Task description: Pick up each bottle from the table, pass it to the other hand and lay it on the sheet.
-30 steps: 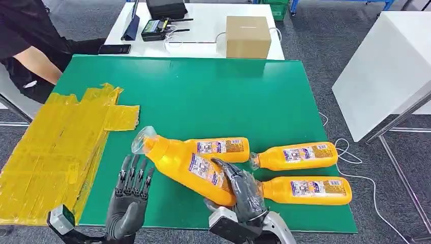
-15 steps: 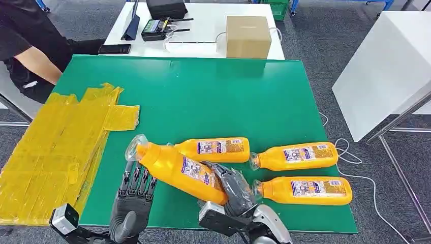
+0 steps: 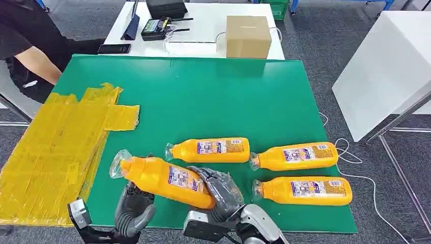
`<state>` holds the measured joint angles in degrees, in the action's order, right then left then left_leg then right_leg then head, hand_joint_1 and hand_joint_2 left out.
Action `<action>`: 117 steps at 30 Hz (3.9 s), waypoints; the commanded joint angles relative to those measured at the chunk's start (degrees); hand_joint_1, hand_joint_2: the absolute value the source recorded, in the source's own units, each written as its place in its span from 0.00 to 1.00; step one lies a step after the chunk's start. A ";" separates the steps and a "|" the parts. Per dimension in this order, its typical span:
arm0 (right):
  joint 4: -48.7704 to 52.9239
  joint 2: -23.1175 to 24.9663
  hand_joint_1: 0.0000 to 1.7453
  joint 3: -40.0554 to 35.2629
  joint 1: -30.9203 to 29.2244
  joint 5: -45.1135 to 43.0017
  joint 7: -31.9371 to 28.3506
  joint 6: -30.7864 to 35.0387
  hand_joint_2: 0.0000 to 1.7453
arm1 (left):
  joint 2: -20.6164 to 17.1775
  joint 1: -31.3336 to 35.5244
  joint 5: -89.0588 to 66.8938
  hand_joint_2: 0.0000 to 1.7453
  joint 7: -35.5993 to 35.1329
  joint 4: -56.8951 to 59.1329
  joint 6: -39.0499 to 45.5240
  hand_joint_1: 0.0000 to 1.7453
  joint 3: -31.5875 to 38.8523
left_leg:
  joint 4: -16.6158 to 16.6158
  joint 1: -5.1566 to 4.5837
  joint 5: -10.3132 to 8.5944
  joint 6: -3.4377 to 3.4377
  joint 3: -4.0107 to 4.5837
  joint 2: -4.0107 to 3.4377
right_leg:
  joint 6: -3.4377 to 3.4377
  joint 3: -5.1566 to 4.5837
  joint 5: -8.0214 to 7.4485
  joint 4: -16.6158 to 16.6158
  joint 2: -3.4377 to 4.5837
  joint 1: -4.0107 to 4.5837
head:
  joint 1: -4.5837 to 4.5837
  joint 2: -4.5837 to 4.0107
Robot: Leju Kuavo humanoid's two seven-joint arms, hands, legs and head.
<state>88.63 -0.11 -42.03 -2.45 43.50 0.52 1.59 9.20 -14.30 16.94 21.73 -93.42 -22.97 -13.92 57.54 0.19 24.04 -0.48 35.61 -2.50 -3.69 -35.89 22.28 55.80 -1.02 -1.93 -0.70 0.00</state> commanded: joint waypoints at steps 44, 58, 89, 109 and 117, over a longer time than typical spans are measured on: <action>-15.23 8.53 1.00 -12.09 -14.77 -4.93 -1.59 2.14 1.00 | 3.49 1.21 3.38 1.00 4.11 3.82 -13.45 1.00 16.22 | -0.07 0.14 -0.01 0.09 -0.27 -0.01 | 0.20 0.21 0.01 -0.05 0.14 0.11 | 0.02 0.00; 1.76 -1.70 1.00 -2.97 3.14 -2.88 -3.01 4.14 1.00 | 2.11 -2.39 0.59 1.00 3.37 -1.39 -1.64 1.00 3.48 | -0.04 0.11 0.12 -0.05 -0.21 0.35 | 0.15 0.32 0.11 -0.15 -0.20 0.06 | 0.07 0.00; 3.19 -5.98 0.00 8.06 -11.27 1.40 10.00 0.53 1.00 | -12.06 23.79 -98.15 1.00 -25.95 21.19 46.75 1.00 13.89 | -0.19 0.10 -0.15 0.05 -0.47 0.24 | 0.23 0.50 -0.09 -0.23 -0.03 0.07 | 0.04 0.00; -7.40 -8.17 0.00 4.47 -20.27 1.37 14.78 -6.49 1.00 | -11.99 30.33 -96.90 1.00 -27.14 38.26 42.33 1.00 11.06 | -0.01 0.13 -0.09 0.01 -0.35 0.17 | 0.20 0.41 -0.04 -0.08 0.04 0.11 | 0.04 0.00; -8.32 -8.34 0.00 4.16 -20.92 1.33 15.07 -7.02 1.00 | -12.10 30.68 -97.58 1.00 -27.94 38.91 42.55 0.00 10.65 | -0.03 0.06 -0.17 -0.01 -0.17 0.10 | 0.10 0.22 -0.10 -0.07 0.01 0.05 | 0.04 0.00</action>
<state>87.80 -6.84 -34.91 -18.43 45.16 14.40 -3.28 -1.66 12.78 -80.06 -5.07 -63.25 20.46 -0.85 57.57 0.23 23.86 -0.51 35.59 -2.49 -3.71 -35.80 22.17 55.77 -1.05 -1.90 -0.66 0.00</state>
